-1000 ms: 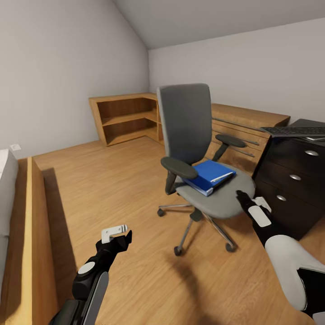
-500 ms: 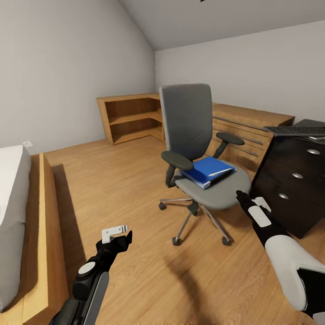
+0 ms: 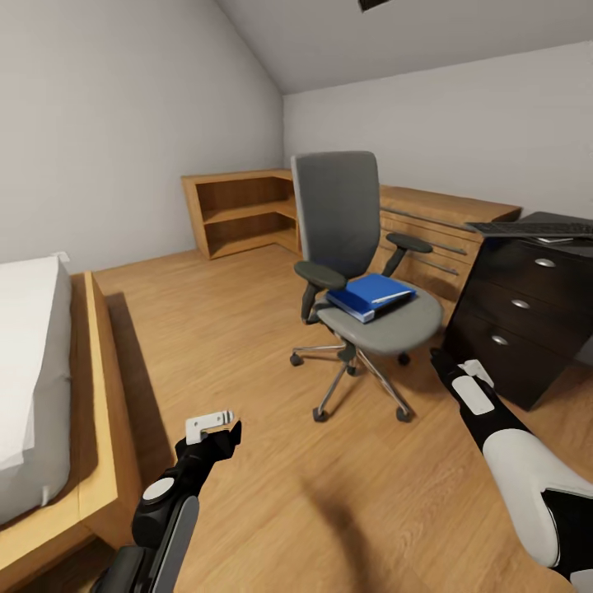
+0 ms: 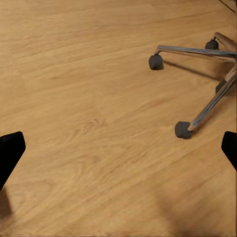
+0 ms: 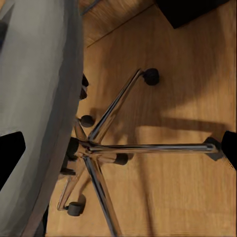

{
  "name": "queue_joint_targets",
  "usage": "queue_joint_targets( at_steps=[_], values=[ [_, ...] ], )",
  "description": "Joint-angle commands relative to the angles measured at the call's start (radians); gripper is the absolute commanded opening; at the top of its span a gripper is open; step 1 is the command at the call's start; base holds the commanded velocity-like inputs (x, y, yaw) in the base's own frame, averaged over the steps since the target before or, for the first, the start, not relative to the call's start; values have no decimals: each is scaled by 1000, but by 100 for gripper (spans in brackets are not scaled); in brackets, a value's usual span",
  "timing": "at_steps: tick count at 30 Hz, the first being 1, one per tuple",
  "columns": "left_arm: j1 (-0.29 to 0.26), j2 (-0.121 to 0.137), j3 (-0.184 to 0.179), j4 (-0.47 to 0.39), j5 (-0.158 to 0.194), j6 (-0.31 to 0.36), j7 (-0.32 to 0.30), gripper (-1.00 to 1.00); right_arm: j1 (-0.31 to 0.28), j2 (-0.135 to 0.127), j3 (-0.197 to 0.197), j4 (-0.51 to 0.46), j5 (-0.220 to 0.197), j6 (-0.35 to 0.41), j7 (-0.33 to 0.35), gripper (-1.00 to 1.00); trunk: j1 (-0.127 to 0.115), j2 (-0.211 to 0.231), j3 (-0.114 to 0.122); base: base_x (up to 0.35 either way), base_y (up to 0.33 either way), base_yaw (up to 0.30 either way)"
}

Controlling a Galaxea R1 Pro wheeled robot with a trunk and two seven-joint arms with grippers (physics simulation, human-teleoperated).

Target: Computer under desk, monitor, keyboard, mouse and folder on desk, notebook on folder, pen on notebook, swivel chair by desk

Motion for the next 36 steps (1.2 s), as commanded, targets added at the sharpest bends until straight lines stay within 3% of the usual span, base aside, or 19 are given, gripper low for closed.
queue_joint_targets(
  at_steps=[1,7,17,29,36],
  values=[
    [-1,0,-1,-1,11,4,9,100,0,0,-1,-2,-6,4,-4,100,-1,0,-1,-238,0,0],
    [-1,-1,-1,-1,11,5,8,100,0,7,0,-1,-6,3,-3,100,-1,0,-1,-116,0,0],
    [-1,0,-1,-1,11,4,9,100,1,65,1,-1,0,-2,-2,100,-1,0,-1,-14,0,105],
    [-1,0,-1,-1,11,5,9,100,4,69,1,-1,-1,7,71,100,-1,0,-1,0,0,48],
    [-1,-1,-1,-1,11,5,9,100,9,68,0,-1,-2,60,115,100,-1,0,-1,0,0,1]
  ],
)
